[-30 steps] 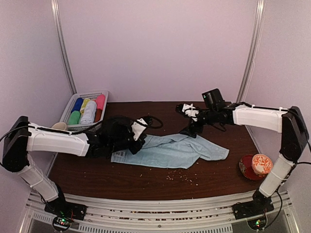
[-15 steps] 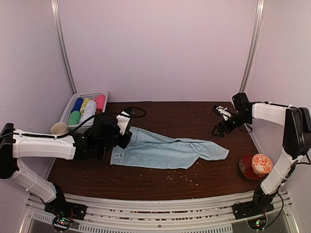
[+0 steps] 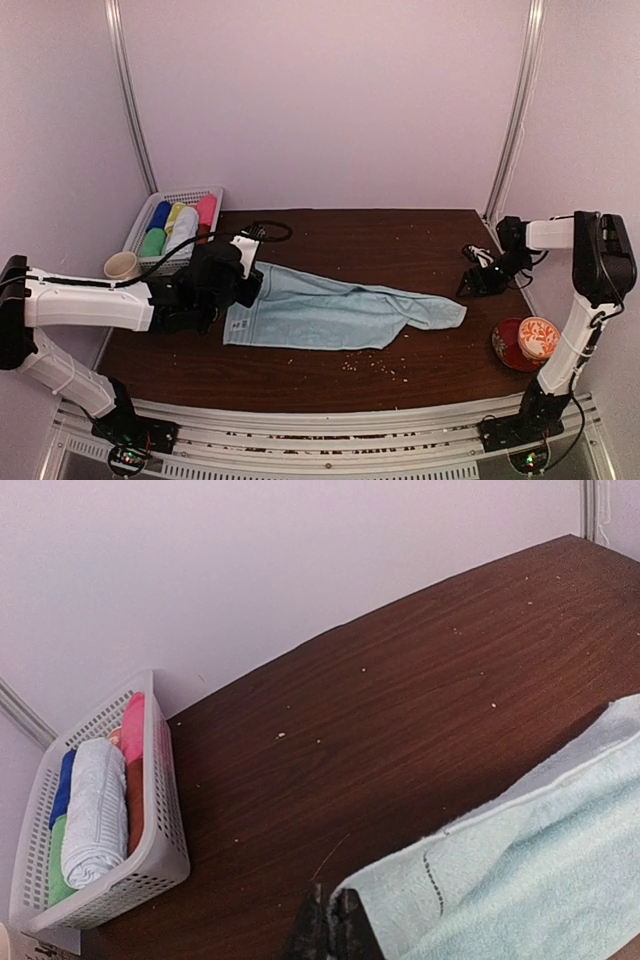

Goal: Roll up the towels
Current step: Pick up the towel from the center of the board.

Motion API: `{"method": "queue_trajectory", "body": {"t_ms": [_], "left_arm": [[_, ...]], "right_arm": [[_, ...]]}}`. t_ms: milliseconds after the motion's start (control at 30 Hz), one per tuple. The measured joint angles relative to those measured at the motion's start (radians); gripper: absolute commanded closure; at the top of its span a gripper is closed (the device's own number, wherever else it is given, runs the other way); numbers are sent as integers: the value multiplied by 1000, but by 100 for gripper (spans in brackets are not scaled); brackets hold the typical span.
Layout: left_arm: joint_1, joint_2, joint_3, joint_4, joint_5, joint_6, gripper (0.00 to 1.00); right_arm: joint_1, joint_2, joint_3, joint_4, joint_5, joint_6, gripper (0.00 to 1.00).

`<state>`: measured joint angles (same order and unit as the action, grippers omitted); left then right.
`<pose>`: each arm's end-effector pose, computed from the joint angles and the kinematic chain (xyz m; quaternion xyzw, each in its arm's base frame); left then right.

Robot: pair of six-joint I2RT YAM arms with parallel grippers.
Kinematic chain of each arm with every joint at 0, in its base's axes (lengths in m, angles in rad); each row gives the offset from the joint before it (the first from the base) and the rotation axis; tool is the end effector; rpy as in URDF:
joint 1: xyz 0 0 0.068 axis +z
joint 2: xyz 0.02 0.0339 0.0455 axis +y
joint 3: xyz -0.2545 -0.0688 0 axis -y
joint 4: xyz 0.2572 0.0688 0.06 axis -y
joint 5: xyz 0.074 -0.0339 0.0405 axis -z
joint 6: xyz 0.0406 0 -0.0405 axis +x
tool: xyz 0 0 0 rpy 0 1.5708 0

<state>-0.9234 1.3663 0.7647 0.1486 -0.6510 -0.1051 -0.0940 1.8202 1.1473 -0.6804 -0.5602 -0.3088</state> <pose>0.2065 -0.2324 0.2201 0.1640 0.8045 -0.0111 0.5708 0.3452 -0.0109 0.1409 -0.1322 0.9466 0.2484 0.1572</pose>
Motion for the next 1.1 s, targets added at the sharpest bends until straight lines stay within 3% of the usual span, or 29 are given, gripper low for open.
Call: {"method": "queue_trajectory", "body": {"t_ms": [367,1100], "left_arm": [[2,-13,-17,0,-57,-28,100],[2,0,-19,-2,-136,-64,100]], "right_arm": [[-2,53,13,-28,-94,2,41],[11,103,4,-29,-277,28,48]]}}
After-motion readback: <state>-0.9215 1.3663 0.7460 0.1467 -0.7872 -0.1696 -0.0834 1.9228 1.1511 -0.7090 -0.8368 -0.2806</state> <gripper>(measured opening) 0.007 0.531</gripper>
